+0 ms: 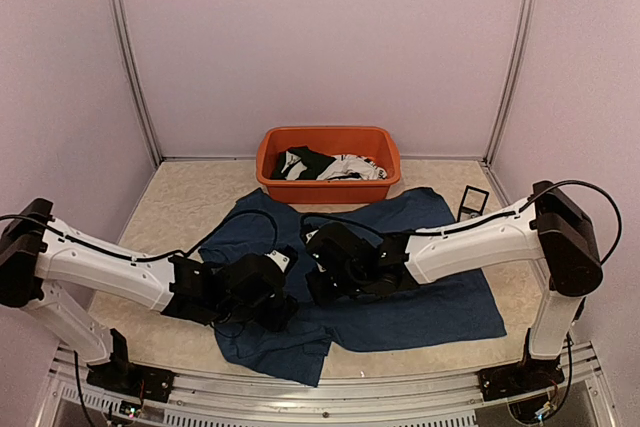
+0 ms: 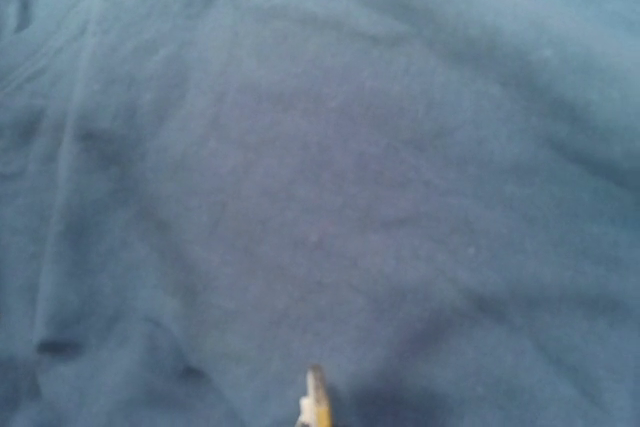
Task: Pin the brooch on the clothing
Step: Cross the crumpled clothing at the center of the board.
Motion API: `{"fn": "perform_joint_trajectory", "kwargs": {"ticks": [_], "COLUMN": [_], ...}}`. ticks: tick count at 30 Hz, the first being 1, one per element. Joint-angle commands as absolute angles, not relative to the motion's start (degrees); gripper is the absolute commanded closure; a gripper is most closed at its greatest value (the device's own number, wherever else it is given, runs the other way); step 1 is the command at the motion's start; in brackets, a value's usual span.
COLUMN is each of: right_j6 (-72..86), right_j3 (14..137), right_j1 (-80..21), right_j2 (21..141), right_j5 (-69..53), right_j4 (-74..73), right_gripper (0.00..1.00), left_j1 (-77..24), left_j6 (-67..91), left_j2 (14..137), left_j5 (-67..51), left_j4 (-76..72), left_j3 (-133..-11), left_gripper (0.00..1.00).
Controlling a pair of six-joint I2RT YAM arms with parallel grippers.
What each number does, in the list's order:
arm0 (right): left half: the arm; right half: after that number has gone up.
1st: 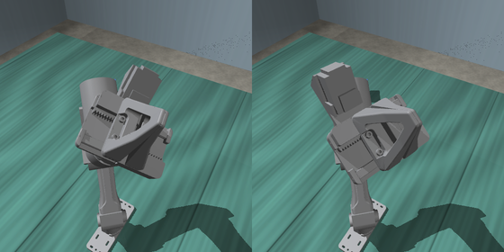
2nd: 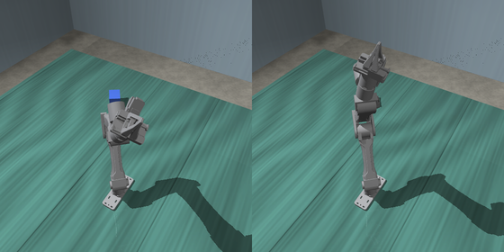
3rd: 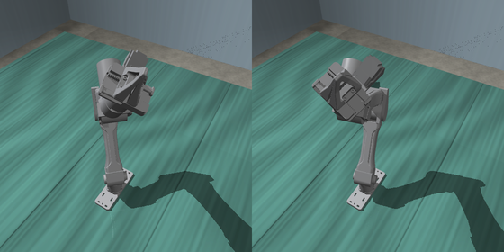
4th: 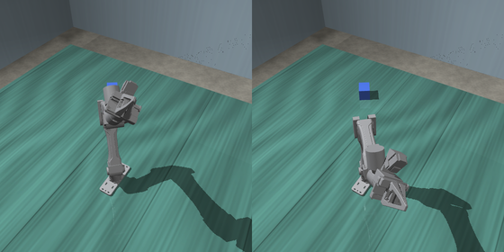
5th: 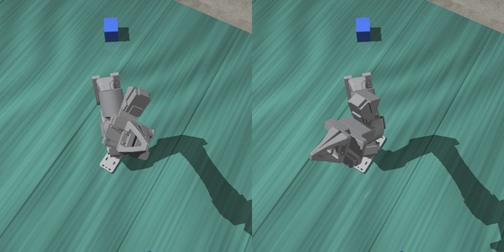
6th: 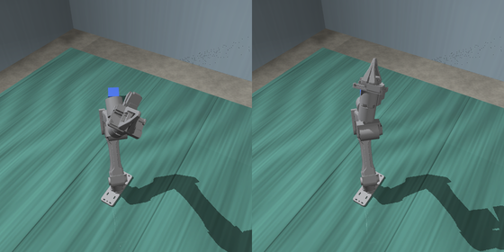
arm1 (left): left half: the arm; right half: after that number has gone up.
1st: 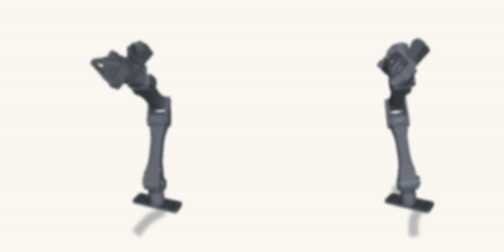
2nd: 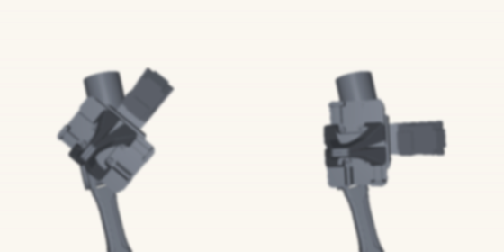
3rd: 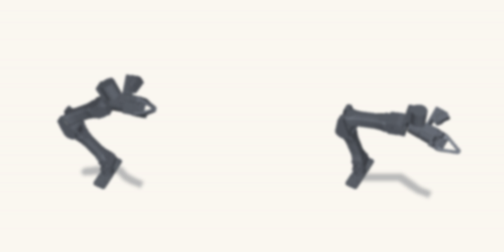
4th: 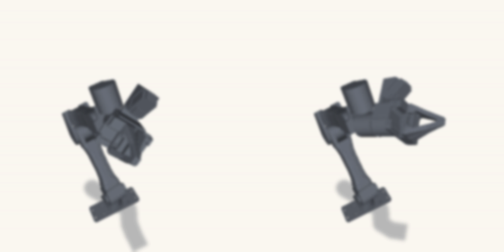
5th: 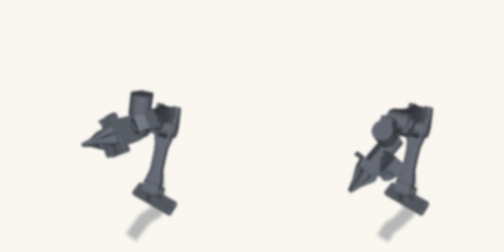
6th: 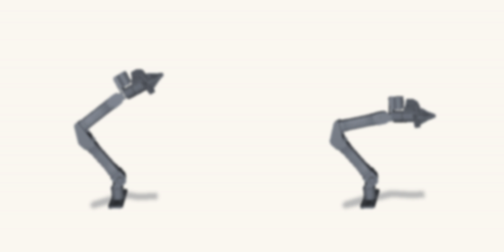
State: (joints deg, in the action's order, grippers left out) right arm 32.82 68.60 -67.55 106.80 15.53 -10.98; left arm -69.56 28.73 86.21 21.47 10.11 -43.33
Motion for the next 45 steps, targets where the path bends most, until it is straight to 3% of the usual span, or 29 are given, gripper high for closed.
{"fn": "perform_joint_trajectory", "kwargs": {"ticks": [1,15,20,23,27,45], "right_j6": [34.11,37.01,37.69,37.86,37.87,38.99], "right_j3": [68.49,70.4,70.32,69.95,69.08,68.9], "right_j1": [-68.64,-69.43,-69.77,-70.06,-70.48,-71.02], "right_j2": [105.31,105.79,106.36,106.75,106.7,109.19], "right_j5": [18.25,19.25,19.93,20.08,20.05,17.94], "right_j4": [-13.38,-16.26,-15.56,-14.5,-12.34,-8.93], "right_gripper": [1.0,1.0,1.0,1.0,1.0,1.0], "left_j1": [-68.7,-65.99,-65.5,-65.52,-65.53,-65.6], "left_j6": [25.6,20.78,20.07,19.87,19.69,21.53], "left_j2": [86.15,90.36,90.68,91.11,91.14,85.64], "left_j5": [21.03,12.36,9.91,9.37,8.9,10.71], "left_j4": [10.28,4.56,2.44,2.24,2.08,-4.59], "left_j3": [-43.55,-42.48,-42.02,-42.18,-42.19,-37.36], "left_gripper": [0.35,0.56,0.85,0.95,1.0,1.0]}}
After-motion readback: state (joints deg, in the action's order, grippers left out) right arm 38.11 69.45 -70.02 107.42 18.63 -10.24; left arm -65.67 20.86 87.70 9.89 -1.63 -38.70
